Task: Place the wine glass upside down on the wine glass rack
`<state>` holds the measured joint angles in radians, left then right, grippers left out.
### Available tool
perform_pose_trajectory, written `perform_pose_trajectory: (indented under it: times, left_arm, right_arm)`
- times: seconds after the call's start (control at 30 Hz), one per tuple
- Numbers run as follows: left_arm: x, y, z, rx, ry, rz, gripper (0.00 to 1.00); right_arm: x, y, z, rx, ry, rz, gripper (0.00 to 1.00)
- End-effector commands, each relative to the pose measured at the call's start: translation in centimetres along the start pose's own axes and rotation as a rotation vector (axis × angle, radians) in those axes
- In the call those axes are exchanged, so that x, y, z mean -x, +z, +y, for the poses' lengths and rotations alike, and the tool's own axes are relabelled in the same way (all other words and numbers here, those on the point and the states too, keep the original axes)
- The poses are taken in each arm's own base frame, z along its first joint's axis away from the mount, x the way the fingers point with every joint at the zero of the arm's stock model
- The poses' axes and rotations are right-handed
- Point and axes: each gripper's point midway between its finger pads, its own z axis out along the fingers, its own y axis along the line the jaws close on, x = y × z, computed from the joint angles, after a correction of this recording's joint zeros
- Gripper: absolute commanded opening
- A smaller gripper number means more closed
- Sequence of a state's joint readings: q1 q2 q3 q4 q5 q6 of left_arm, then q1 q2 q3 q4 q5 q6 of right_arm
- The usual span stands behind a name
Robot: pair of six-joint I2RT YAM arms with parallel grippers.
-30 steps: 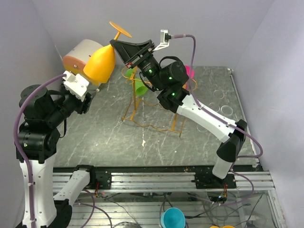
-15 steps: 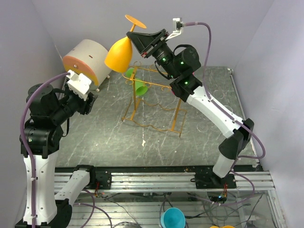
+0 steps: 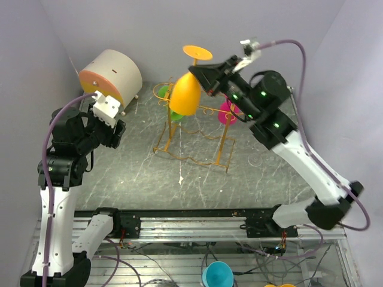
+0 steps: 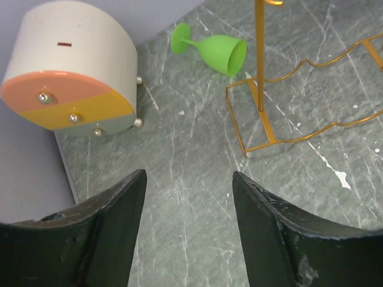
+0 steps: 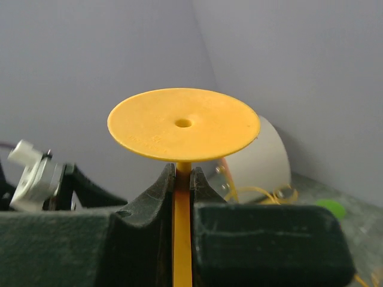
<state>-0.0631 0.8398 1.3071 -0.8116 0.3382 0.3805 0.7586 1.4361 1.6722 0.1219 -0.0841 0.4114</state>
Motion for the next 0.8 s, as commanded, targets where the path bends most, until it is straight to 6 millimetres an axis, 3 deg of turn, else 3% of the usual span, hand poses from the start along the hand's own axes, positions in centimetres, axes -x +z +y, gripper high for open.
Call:
perform_pose_trajectory:
  times: [0.0,0.1,0.2,0.37,0.6,0.77]
  left_arm:
    - [-0.3,0.9,1.4,0.066,-0.036,0.006,0.72]
    - [-0.7,1.6,1.6,0.074,-0.056,0.016,0.82]
    - [-0.9,2.1,1.8,0.078,-0.09,0.011,0.88]
    - [-2.2,2.3,2.3,0.094,-0.144,0.015,0.93]
    - [-3.3,2.0,3.4,0.153,-0.181,0.024,0.93]
    - [-4.0,2.2,4.0,0.183,-0.161,0.046,0.93]
  right_arm:
    - [-0.4,-6.8,-1.3,-0.103,-0.105,0.104,0.0]
    - [-2.8,-11.5,-1.4,-0.121,-0.072,0.2,0.0]
    - [-4.5,-15.7,-0.1,-0.071,-0.024,0.28,0.0]
    - [-7.2,-20.4,0.6,-0.055,0.06,0.36,0.0]
    - [-12.9,-22.2,-4.2,-0.225,0.007,0.432,0.0]
    - [-13.4,-21.3,-7.0,-0.319,-0.07,0.361,0.0]
